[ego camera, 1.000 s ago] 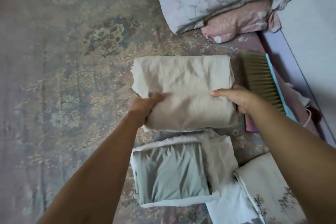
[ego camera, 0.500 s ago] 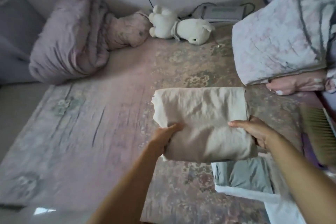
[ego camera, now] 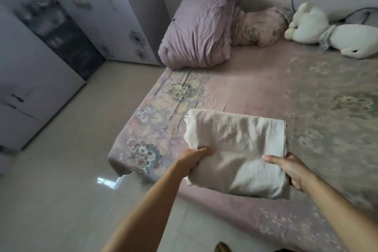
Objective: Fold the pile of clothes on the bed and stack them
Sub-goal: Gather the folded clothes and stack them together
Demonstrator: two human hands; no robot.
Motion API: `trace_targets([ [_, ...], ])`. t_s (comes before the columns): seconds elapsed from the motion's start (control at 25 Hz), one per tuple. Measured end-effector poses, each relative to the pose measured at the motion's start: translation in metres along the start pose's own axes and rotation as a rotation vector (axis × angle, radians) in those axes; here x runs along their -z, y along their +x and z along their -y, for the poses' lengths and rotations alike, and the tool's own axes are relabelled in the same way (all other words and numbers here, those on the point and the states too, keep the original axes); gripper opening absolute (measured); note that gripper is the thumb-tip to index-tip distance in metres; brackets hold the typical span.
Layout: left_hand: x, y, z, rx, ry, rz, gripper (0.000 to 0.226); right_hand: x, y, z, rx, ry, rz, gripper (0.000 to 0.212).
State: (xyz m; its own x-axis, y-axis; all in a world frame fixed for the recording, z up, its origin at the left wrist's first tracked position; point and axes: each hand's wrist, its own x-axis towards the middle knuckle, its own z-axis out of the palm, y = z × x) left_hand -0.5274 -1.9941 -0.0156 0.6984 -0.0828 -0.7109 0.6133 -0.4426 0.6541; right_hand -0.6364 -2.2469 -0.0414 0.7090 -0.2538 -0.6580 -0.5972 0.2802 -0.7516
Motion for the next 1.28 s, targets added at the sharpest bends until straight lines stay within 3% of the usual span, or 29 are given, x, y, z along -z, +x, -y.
trace_targets([
  [0.32,0.158,0.114,0.013,0.148,0.023,-0.034,0.028,-0.175,0.108,-0.011,-0.086,-0.018,-0.010,0.020],
  [0.56,0.257,0.235,0.028,0.217,0.114,-0.016,0.022,-0.291,0.211,-0.031,-0.162,-0.071,-0.093,0.029],
  [0.76,0.342,0.361,0.045,0.159,0.164,0.058,0.025,-0.398,0.287,-0.066,-0.188,0.043,-0.189,0.019],
  [0.84,0.361,0.401,0.053,0.116,0.151,0.094,0.019,-0.424,0.314,-0.091,-0.213,0.072,-0.232,0.029],
  [0.92,0.374,0.444,0.077,0.115,0.140,0.104,0.026,-0.448,0.343,-0.122,-0.249,0.087,-0.265,0.037],
  [1.04,0.375,0.496,0.133,0.123,0.223,0.013,0.057,-0.470,0.371,-0.164,-0.367,0.110,-0.261,0.040],
  [1.16,0.367,0.507,0.161,0.149,0.227,-0.117,0.075,-0.480,0.384,-0.176,-0.328,0.018,-0.411,0.054],
  [1.2,0.362,0.503,0.161,0.120,0.290,-0.171,0.077,-0.480,0.385,-0.175,-0.312,-0.068,-0.470,0.064],
  [1.28,0.352,0.487,0.155,-0.073,0.643,-0.330,0.072,-0.481,0.372,-0.164,-0.302,-0.303,-0.508,0.074],
])
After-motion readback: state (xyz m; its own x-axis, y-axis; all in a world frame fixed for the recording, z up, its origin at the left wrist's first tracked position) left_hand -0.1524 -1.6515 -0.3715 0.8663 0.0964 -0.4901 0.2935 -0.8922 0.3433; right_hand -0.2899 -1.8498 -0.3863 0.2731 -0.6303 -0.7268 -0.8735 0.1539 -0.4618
